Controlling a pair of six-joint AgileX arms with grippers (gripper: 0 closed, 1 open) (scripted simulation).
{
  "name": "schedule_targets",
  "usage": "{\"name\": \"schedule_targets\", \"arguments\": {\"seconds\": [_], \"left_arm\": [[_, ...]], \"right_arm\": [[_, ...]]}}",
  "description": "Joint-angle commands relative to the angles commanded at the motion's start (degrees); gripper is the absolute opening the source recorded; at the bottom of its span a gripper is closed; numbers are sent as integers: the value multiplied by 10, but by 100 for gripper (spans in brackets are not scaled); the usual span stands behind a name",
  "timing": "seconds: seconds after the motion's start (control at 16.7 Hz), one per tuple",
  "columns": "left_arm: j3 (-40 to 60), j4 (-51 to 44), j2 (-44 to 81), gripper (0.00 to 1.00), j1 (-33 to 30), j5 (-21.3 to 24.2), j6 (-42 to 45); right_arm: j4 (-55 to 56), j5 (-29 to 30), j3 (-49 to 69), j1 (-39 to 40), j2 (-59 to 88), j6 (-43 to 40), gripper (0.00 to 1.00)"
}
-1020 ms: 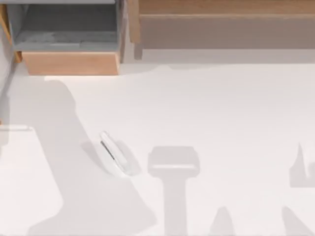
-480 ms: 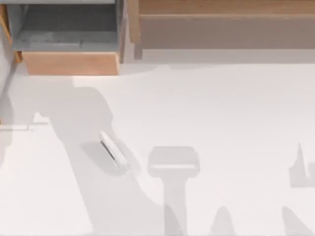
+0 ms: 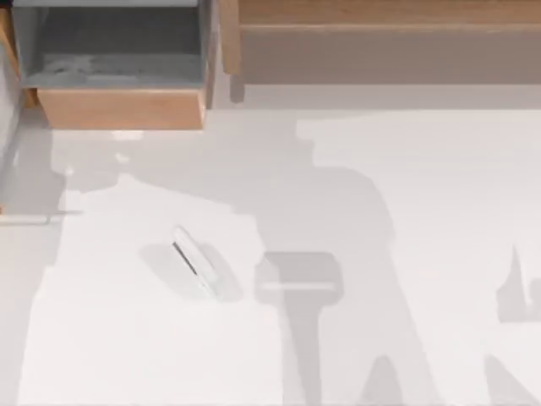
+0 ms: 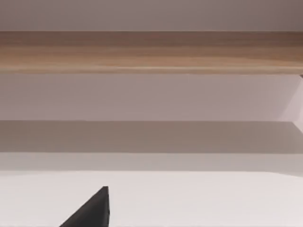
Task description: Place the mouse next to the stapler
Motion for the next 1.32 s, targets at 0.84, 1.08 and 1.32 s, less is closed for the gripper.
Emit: {"name": "schedule_targets", "arguments": {"seconds": [0.84, 1.08, 1.32], "left_arm": [[-257, 109, -53, 0, -399, -14, -273], [-301, 132, -47, 0, -478, -13, -314], [-317, 140, -45, 0, -507, -12, -327]], "right_arm": [[0, 0, 0, 0, 0, 0, 100], [0, 0, 0, 0, 0, 0, 100], [0, 0, 0, 0, 0, 0, 100]]}}
